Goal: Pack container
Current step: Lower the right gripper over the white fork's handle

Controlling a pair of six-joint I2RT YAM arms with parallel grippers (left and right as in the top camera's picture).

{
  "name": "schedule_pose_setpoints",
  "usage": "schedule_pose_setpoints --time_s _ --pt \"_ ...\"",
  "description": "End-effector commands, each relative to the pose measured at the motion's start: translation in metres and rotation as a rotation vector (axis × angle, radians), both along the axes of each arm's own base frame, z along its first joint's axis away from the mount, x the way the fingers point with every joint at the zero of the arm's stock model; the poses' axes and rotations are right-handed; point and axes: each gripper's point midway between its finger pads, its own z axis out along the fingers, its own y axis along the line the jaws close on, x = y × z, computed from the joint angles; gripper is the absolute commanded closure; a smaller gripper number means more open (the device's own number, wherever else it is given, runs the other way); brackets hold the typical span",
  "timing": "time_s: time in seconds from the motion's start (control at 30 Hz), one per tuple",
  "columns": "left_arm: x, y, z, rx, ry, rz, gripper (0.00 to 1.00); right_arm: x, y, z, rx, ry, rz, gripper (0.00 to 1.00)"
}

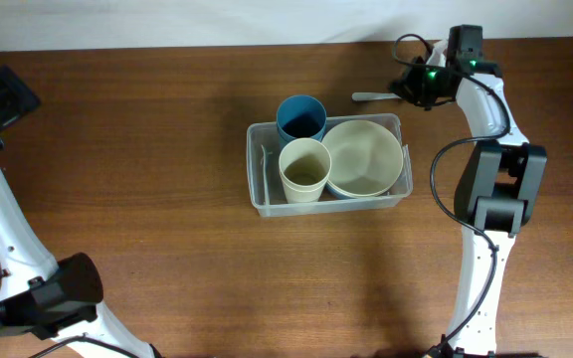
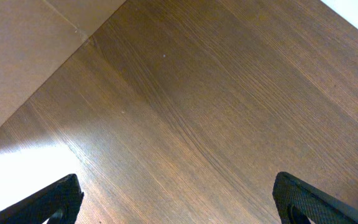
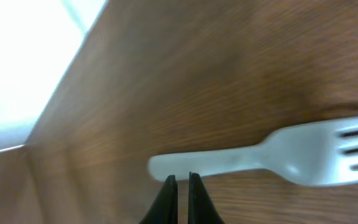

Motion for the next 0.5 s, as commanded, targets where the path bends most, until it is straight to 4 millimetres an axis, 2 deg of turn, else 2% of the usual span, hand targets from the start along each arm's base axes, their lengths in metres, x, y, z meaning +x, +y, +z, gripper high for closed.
schedule_pose_setpoints --time_s 0.0,0.37,0.47 --pt "0.000 0.003 -0.006 -0.011 0.013 0.017 0.00 -0.004 -0.020 -0.024 -0.117 0.059 -0.062 0.96" --pt "0.001 0.003 -0.006 -0.011 0.013 0.017 0.00 -0.019 -0.045 -0.042 -0.256 0.156 -0.129 0.96" --pt "0.000 0.003 -0.006 -0.011 0.013 0.017 0.00 -0.020 -0.045 -0.042 -0.265 0.149 -0.110 0.96"
